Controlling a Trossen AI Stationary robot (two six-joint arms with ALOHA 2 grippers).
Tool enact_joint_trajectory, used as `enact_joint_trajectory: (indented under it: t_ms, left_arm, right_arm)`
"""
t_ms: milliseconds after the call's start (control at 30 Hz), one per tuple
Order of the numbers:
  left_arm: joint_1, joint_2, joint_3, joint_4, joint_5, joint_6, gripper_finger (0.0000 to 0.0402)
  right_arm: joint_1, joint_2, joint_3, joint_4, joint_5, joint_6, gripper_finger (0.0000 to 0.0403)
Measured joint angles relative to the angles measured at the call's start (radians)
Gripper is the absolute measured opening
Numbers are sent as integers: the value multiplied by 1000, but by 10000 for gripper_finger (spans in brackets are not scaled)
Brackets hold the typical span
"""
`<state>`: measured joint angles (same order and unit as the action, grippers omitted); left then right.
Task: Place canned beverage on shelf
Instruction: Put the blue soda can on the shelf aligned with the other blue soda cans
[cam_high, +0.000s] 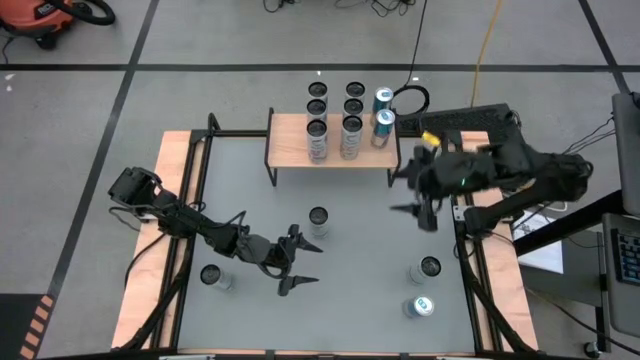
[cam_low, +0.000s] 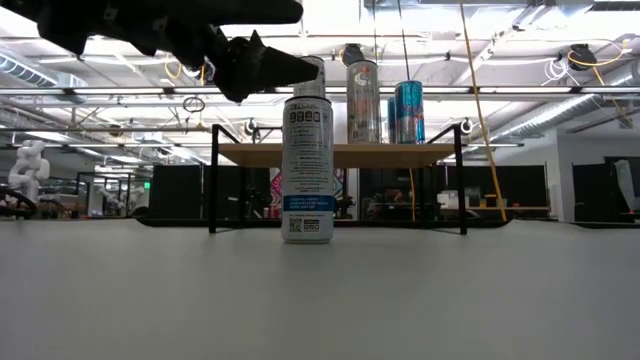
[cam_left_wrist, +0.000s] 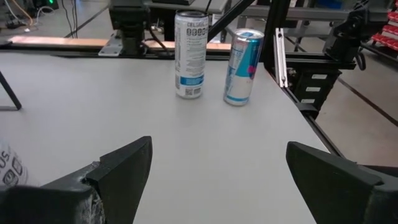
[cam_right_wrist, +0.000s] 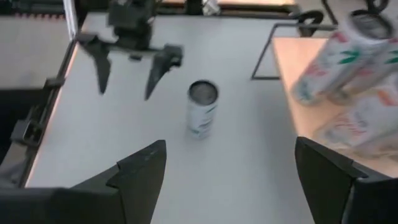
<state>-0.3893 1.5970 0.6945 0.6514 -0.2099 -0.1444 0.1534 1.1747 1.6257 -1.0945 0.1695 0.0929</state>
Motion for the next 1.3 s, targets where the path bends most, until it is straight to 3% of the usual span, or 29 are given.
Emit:
enact_joint_trajectory:
  t_ms: [367,600,733,1300]
  left_arm:
    - [-25,0,0,-14,-2,0,370]
    - [-27,0,0,-13,-31,-28,370]
    - [-27,0,0,-10,-34,-34,370]
    - [-51,0,0,-10,-35,-34,370]
  right_arm:
    - [318,172,0,-70,42,231,290]
    - [467,291,0,-70,41,413,290]
    - [548,359,-1,-72,36,439,290]
    - [737,479,-1,-118,-41,706,290]
